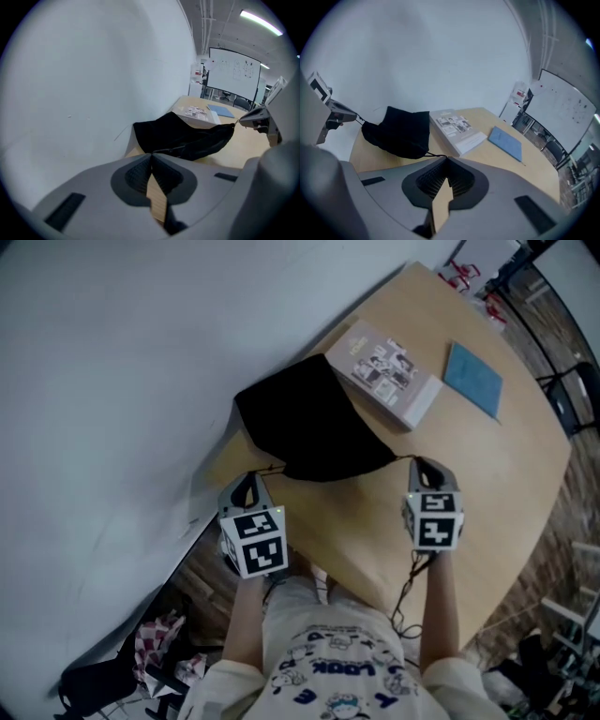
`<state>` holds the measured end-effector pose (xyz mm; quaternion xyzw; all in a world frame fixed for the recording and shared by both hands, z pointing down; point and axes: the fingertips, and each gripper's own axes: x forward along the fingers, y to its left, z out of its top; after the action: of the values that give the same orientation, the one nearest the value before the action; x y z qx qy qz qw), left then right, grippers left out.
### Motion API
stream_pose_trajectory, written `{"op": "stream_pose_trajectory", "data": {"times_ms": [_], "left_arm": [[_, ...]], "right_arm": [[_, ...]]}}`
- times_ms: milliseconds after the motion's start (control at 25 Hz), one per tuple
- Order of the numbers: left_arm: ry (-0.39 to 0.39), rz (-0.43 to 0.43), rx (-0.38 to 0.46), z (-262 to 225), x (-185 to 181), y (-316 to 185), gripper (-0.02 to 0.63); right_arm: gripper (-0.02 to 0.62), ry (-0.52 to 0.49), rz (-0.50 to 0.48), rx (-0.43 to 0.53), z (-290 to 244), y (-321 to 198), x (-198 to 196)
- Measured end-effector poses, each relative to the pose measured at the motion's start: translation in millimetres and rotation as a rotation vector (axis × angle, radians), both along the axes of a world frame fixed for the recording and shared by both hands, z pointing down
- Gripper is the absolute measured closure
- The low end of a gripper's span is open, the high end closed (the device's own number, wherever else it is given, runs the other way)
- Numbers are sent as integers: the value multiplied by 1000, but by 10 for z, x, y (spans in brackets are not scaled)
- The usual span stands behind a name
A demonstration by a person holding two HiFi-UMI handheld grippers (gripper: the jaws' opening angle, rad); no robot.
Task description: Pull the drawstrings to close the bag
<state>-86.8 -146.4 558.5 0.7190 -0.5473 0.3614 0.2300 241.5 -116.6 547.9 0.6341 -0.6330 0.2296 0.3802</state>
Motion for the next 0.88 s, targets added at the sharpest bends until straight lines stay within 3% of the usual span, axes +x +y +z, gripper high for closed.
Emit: {"op": "stream_pose_trajectory", "data": {"times_ms": [400,880], "left_arm": [[-17,-122,117,-489,-289,-73,601],[-1,-247,180,-798,-664,-8,601]], "right_arm": [[588,48,88,146,-560,-94,-115],[589,35,217,256,-965,-60,-65]]}}
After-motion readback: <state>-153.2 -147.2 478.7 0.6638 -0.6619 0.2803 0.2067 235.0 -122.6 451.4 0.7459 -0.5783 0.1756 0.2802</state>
